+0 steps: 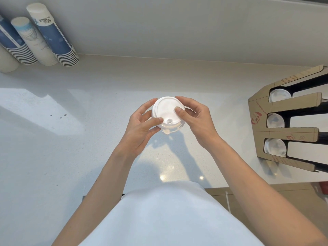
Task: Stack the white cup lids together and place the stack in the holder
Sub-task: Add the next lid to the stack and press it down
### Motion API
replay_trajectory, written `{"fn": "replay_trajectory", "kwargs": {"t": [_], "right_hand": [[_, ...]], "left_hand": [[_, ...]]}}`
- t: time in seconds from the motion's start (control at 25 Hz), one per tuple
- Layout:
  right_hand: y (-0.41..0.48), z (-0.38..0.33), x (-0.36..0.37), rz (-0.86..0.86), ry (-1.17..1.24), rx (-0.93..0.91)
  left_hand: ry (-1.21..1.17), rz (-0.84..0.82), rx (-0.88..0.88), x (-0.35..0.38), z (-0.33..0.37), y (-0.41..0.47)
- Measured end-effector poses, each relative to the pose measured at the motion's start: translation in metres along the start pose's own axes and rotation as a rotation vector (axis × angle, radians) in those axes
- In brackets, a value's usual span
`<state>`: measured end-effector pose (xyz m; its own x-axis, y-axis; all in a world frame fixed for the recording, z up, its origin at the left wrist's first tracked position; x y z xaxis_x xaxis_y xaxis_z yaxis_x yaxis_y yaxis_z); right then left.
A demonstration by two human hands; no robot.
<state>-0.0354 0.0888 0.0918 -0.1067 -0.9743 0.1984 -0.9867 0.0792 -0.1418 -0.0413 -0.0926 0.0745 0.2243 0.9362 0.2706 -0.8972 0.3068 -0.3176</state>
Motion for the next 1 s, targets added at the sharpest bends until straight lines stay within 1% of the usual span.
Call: {"fn": "replay_trajectory", "kwargs": {"t": [0.28,0.64,0.84,1.0], "right_hand": [[0.0,0.0,0.001,-0.022,-0.001,0.001],[-0.004,0.008,-0.001,-0.016,0.01,-0.01],[-0.006,0.012,-0.002,0.007,0.01,-0.011],[-0.004,0.021,-0.004,0.025,-0.03,0.021]], "left_hand": [[0.001,0.0,0.017,0.006,-0.001,0.001],[-0.053,0.04,-0.019,0.003,-0.006,0.003],[0.082,0.067,-0.036,0.002,-0.01,0.003],[0.155,0.113,-0.059,-0.001,-0.018,0.004]]}}
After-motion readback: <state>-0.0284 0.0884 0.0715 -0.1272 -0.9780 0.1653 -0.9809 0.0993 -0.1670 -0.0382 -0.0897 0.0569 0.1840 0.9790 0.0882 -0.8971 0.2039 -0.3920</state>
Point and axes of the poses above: each hand's wrist, its own y-axis towards the middle knuckle, its own x-axis out of the palm, z = x × y, the point moved 2 cm from there along y, towards the middle knuckle, and after that the axes turned 13 degrees about y, right-handed, at the moved point
